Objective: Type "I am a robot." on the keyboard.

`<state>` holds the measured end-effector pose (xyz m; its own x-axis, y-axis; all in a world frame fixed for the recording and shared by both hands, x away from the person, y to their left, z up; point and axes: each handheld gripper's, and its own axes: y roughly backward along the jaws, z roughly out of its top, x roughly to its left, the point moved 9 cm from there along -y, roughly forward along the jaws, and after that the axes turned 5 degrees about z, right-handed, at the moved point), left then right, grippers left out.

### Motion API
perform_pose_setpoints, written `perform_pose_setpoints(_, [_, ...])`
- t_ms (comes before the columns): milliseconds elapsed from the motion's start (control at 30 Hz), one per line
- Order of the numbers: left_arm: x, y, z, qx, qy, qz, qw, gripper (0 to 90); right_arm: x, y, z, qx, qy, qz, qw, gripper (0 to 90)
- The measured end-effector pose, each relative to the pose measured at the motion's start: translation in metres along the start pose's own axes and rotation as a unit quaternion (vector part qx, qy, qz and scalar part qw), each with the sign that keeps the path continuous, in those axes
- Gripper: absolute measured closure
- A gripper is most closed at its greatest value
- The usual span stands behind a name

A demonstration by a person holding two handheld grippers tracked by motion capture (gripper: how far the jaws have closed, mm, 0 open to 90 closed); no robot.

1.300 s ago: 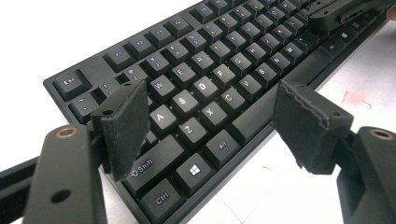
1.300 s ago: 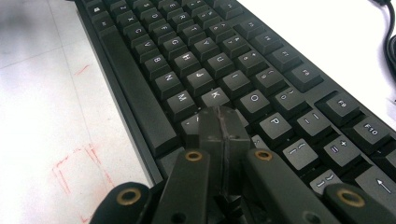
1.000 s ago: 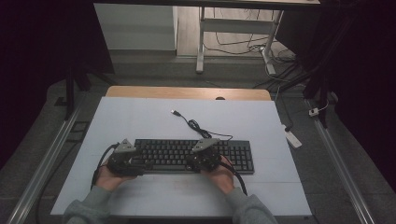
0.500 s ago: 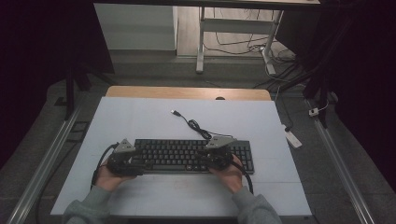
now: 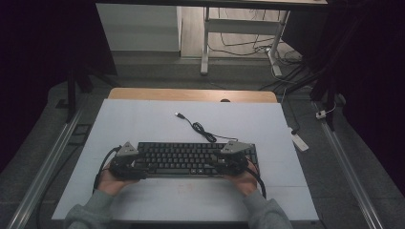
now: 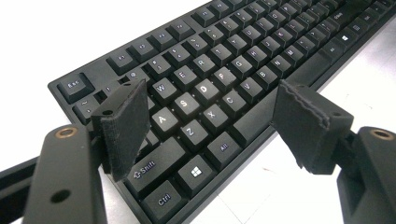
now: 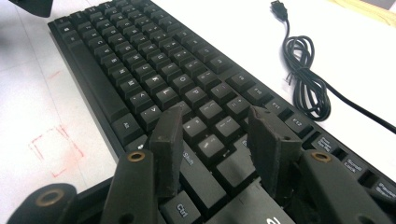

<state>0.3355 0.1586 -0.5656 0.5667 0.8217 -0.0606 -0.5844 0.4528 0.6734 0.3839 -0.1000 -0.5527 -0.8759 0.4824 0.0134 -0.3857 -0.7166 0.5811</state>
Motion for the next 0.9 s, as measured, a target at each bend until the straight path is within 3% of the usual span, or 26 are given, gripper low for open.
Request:
perform_pose_setpoints(167, [0.000,0.002,0.000,-0.002,0.003,0.001,1.0000,27.4,-0.002,0.006,-0.005,0.002,0.001,-0.007,1.0000,55.4])
perform_pose_setpoints(367, [-0.001,0.007,-0.003,-0.006,0.003,0.000,1.0000,27.4,-0.006,0.029,-0.017,0.001,0.009,-0.026,0.9996,54.6])
perform_pose_setpoints(667, [-0.001,0.018,-0.010,-0.016,0.008,0.002,0.9998,27.6,-0.020,0.067,-0.046,-0.003,-0.012,-0.049,0.9987,53.9])
perform_pose_setpoints(900, [-0.003,0.024,-0.020,-0.016,0.008,0.006,0.9998,27.6,-0.027,0.088,-0.063,-0.006,-0.026,-0.061,0.9978,53.2])
